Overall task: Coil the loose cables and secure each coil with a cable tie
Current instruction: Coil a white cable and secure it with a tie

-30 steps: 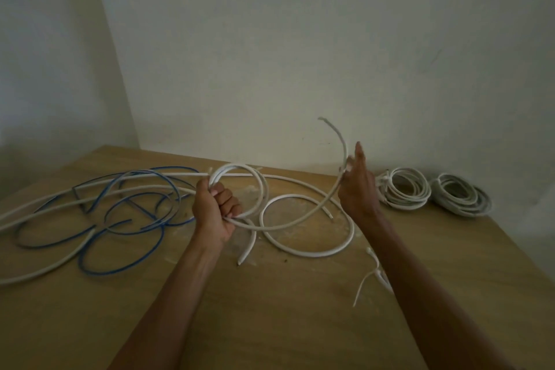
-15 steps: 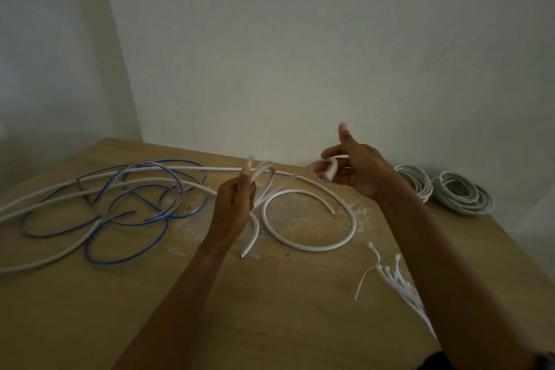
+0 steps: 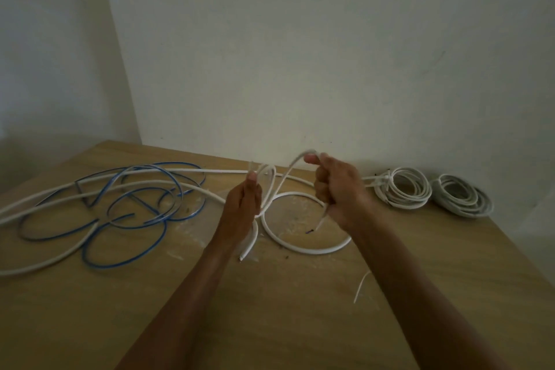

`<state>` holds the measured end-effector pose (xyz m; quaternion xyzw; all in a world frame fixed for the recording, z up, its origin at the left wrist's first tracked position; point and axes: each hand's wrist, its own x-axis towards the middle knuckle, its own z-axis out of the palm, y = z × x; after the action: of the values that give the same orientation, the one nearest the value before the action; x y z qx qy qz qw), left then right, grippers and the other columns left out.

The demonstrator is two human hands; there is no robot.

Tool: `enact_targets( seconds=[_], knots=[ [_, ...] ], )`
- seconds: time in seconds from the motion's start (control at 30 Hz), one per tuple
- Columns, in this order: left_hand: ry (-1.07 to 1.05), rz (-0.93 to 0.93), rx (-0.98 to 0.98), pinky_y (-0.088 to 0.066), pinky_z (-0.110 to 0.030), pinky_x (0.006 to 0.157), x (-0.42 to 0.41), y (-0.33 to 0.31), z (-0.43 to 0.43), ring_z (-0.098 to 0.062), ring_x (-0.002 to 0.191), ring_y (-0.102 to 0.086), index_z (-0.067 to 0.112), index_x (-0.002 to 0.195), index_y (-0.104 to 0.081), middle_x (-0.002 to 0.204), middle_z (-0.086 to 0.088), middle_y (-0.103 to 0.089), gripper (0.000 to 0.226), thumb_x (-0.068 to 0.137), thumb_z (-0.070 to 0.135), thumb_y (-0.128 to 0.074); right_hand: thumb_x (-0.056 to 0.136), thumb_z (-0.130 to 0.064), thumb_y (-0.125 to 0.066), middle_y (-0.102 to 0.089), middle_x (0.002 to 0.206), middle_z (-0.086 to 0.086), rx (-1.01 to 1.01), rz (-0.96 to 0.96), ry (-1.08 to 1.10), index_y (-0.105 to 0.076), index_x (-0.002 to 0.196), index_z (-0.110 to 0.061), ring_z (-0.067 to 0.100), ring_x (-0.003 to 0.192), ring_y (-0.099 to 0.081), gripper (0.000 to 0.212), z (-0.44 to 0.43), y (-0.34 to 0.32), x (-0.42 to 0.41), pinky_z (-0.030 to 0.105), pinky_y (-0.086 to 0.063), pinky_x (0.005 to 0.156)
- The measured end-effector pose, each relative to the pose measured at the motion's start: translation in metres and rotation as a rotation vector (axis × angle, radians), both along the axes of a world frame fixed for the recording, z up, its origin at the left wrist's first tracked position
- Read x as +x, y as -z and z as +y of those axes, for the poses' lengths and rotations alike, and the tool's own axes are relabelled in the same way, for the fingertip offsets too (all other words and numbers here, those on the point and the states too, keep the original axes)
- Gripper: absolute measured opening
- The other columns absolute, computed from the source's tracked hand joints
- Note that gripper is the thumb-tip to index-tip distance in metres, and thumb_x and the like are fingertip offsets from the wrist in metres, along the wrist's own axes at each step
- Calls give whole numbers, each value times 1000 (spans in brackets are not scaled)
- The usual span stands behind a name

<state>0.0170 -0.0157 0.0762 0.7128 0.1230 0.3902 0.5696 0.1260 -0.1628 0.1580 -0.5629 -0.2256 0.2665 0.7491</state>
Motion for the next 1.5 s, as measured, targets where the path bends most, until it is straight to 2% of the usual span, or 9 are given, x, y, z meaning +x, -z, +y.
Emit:
enact_targets(
  seconds=[0.1, 0.23, 0.33, 0.5, 0.67, 1.0, 1.17, 1.4, 1.5],
  knots=[
    [118, -46, -310, -27, -27, 55, 1, -6, -16, -15, 55, -31, 13, 72, -43, 62, -14, -24, 51, 109, 47, -31, 109, -23, -43, -51, 59, -15, -86, -769, 100, -68, 114, -7, 2, 47, -45, 31, 6, 14, -46, 16, -35, 47],
    [267, -52, -874, -54, -38, 82, -5, -12, -18, -23, 84, -70, 8, 106, -65, 88, -9, -69, 54, 103, 58, -42, 106, -28, -47, -72, 114, 10, -295, -1384, 143, -65, 123, -11, 20, 79, -69, 30, 22, 61, -73, 32, -55, 61],
    [349, -55, -1000, -56, -38, 88, -11, -17, -20, -23, 92, -63, 11, 108, -59, 96, -8, -61, 47, 102, 56, -46, 102, -35, -53, -70, 120, 6, -217, -1421, 338, -70, 122, -11, 18, 85, -70, 36, 29, 77, -69, 33, -60, 62],
    [392, -82, -1102, -50, -29, 66, -11, -21, -24, -15, 60, -46, 17, 66, -48, 64, 2, -45, 55, 102, 59, -40, 97, -27, -65, -72, 109, 1, -107, -1606, 439, -73, 118, -12, 11, 83, -64, 27, 26, 95, -53, 26, -51, 53],
    [298, 59, -1069, -40, -26, 49, -8, -22, -23, -12, 47, -39, 21, 60, -36, 54, 4, -38, 57, 89, 64, -59, 95, -35, -66, -67, 88, -2, -78, -1618, 340, -75, 99, -16, 7, 68, -56, 21, 22, 102, -40, 27, -48, 49],
    [119, -31, -1104, -44, -32, 64, 1, -7, -32, -16, 51, -45, 15, 68, -50, 54, -2, -44, 48, 88, 55, -64, 86, -73, -49, -55, 62, -7, -154, -1410, 425, -45, 92, -22, 2, 46, -39, 52, 8, 100, -19, 16, -29, 43],
    [265, -127, -1150, -46, -26, 48, 0, -11, -40, -10, 40, -35, 17, 68, -47, 47, 4, -33, 47, 98, 53, -51, 105, -38, -41, -51, 57, -8, -161, -1452, 503, -46, 96, -21, 5, 42, -37, 19, 5, 105, -15, 18, -22, 44],
    [212, -58, -1180, -27, -19, 35, 1, -13, -42, -8, 31, -21, 21, 55, -37, 40, 5, -24, 59, 102, 57, -43, 93, -12, -47, -55, 68, 1, -93, -1556, 525, -56, 100, -11, 15, 58, -50, 11, 0, 112, -11, 31, -40, 51],
    [93, -65, -1192, -19, -18, 35, 3, -14, -39, -9, 31, -16, 23, 49, -31, 40, 5, -20, 62, 104, 49, -43, 92, -25, -52, -56, 110, 10, -145, -1550, 654, -53, 113, -13, 25, 101, -56, 24, 10, 116, -16, 44, -48, 88]
  ],
)
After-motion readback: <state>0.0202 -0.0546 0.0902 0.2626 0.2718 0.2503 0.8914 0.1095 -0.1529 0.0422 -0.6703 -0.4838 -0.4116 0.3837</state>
